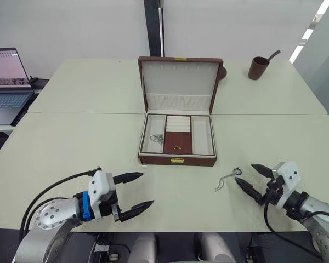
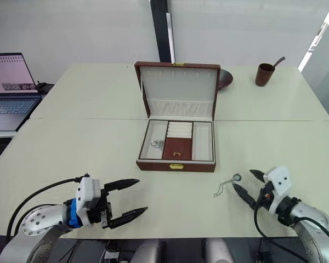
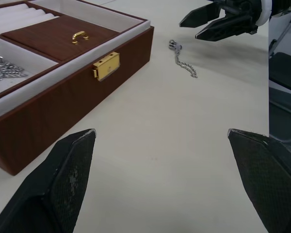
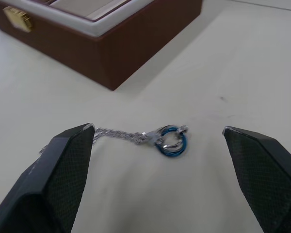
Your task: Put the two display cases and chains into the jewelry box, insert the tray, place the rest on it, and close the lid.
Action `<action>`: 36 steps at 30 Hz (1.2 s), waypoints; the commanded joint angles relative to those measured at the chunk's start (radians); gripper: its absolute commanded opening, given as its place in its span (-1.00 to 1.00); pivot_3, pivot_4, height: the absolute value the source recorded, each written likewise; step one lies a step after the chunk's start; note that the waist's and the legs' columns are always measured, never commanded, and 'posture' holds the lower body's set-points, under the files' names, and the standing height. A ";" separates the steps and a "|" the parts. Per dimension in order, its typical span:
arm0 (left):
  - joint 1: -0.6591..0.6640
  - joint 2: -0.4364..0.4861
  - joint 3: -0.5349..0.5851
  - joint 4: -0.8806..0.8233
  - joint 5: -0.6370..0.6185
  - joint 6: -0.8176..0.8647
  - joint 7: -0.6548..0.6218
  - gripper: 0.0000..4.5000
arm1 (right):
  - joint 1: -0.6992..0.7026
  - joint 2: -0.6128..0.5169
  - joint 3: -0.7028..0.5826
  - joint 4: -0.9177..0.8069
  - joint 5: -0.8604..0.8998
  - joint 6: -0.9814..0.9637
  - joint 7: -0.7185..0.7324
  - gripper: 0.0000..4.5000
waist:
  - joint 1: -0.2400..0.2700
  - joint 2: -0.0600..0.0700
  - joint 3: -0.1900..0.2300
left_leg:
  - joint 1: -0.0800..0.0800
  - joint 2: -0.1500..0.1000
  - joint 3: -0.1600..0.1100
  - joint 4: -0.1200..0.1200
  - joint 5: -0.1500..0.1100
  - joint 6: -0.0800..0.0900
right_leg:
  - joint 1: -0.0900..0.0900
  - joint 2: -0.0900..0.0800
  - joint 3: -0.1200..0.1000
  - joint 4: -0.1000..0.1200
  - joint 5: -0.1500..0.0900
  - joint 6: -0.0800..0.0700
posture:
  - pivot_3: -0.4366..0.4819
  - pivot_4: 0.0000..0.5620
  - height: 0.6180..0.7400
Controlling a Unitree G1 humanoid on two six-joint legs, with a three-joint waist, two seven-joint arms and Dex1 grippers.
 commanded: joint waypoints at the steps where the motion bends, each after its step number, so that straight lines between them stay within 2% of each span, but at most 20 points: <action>1: -0.020 0.005 -0.009 -0.008 0.005 -0.036 -0.016 1.00 | 0.013 -0.005 0.013 -0.052 0.004 -0.010 0.010 0.99 | 0.000 0.000 0.000 | 0.000 0.000 0.000 0.000 0.000 0.000 | 0.000 0.000 0.000 0.000 0.000 0.000 | -0.05 -0.47 1.00; 5: -0.040 0.000 -0.012 0.017 0.006 -0.047 -0.021 1.00 | 0.018 0.015 0.016 -0.084 0.041 0.036 -0.017 0.99 | 0.000 0.000 0.000 | 0.000 0.000 0.000 0.000 0.000 0.000 | 0.000 0.000 0.000 0.000 0.000 0.000 | -0.05 -0.47 1.00; 16: -0.045 -0.006 -0.025 0.008 0.014 -0.049 -0.011 1.00 | 0.021 0.025 0.102 -0.085 -0.047 0.008 -0.063 0.99 | 0.000 0.000 0.000 | 0.000 0.000 0.000 0.000 0.000 0.000 | 0.000 0.000 0.000 0.000 -0.002 0.003 | -0.05 -0.47 1.00; 26: -0.065 -0.005 -0.031 0.002 0.013 -0.034 0.014 1.00 | 0.025 0.041 0.099 -0.080 -0.023 0.070 -0.082 0.99 | 0.001 0.000 0.000 | 0.000 0.000 -0.001 0.000 0.000 0.000 | 0.001 0.000 0.000 0.000 -0.002 0.002 | -0.05 -0.47 1.00; 36: -0.083 -0.005 -0.050 -0.007 0.020 -0.021 0.041 1.00 | -0.061 0.083 0.105 -0.036 -0.002 0.142 -0.138 0.99 | 0.000 0.000 0.000 | 0.001 0.000 -0.001 0.000 0.000 0.000 | 0.001 0.000 0.000 0.000 -0.002 0.002 | -0.05 -0.47 1.00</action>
